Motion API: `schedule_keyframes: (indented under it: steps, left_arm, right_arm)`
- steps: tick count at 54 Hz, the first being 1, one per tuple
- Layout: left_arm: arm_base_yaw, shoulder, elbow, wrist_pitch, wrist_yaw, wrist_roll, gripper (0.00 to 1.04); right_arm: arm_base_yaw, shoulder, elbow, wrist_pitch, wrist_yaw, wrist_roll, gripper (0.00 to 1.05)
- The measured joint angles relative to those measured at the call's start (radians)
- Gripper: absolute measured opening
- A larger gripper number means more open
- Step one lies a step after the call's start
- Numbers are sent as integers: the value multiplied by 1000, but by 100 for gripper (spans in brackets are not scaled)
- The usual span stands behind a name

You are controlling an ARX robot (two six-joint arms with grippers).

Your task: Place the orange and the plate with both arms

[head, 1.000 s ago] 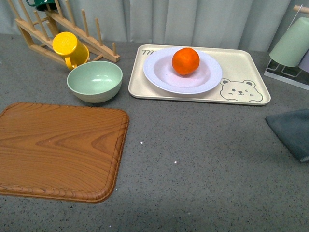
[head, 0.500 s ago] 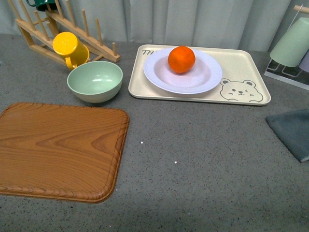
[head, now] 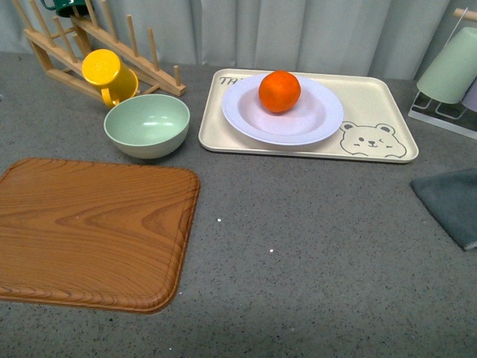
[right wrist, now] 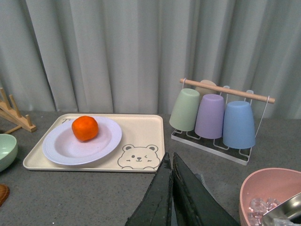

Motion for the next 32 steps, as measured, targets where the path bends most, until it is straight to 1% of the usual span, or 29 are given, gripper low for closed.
schedule_keyframes:
  steps: [19,20,25,32]
  left_arm:
    - [0,0,0,0,0,0,98]
    - [0,0,0,0,0,0,98]
    - [0,0,0,0,-1,0,98]
    - [0,0,0,0,0,0,98]
  right_arm:
    - [-1,-84,0,-84,-1,3,1]
    - [-1,-92,0,-92,-1,3,1]
    - [-1,-217,1,-250,-3,3,1]
    - [-1,-255,1,-261,-3,3,1]
